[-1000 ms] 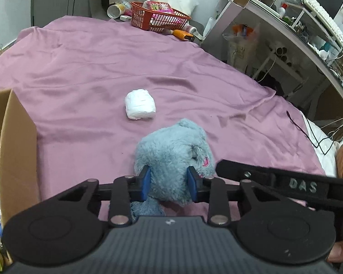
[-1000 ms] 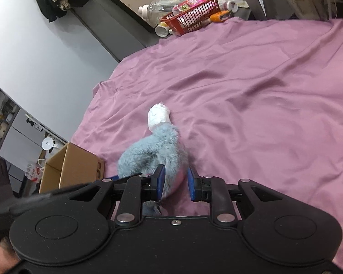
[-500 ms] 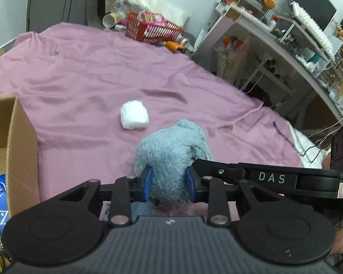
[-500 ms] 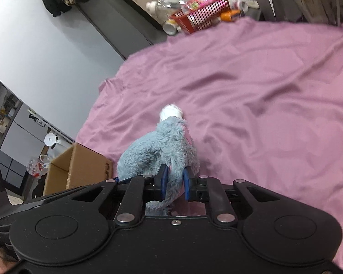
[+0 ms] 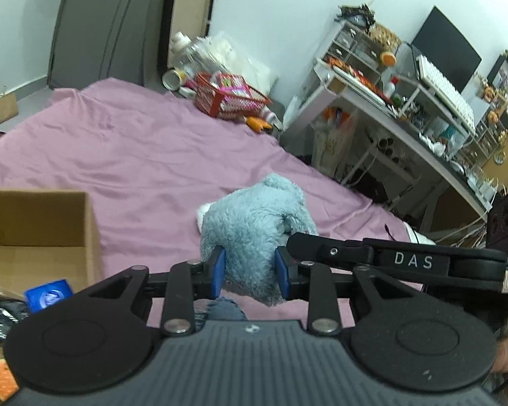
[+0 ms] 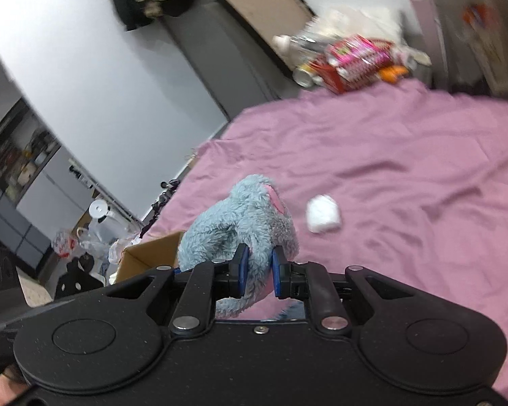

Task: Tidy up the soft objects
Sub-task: 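Carry the grey-blue plush over the box and open both tools to drop it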

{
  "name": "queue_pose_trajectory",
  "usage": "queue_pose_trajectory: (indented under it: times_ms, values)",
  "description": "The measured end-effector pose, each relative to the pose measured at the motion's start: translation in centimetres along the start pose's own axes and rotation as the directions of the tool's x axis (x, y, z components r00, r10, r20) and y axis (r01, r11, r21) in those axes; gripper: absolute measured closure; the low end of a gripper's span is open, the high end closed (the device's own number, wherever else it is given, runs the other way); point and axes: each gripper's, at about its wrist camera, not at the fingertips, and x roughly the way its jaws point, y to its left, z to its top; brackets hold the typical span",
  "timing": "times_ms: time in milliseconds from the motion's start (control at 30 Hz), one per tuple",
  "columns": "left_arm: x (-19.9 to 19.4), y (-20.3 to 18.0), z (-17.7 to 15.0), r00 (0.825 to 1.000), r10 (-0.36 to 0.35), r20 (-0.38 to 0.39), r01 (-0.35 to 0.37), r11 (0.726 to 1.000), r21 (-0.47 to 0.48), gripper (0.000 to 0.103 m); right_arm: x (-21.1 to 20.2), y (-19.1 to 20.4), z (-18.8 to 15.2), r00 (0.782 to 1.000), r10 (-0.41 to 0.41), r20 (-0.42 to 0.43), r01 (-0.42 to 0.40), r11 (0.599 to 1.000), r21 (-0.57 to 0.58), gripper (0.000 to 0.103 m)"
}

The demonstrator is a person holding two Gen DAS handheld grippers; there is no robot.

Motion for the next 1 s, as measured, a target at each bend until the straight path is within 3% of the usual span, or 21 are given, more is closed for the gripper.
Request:
queue_pose_trajectory:
  times_ms: [533, 1000]
  values:
    - [-7.1, 7.6, 0.0, 0.993, 0.077, 0.085, -0.069, 0.993, -0.098, 0.073, 3.4, 9.4, -1.6, 0.996, 0.082, -0.037, -0.085, 0.990, -0.113, 0.088]
    - [-8.7, 14.4, -0.1, 0.987, 0.143, 0.077, -0.129, 0.977, -0.167, 0.073, 7.9, 14.8, -3.3, 0.990, 0.097, -0.102, -0.114, 0.977, -0.180, 0.088]
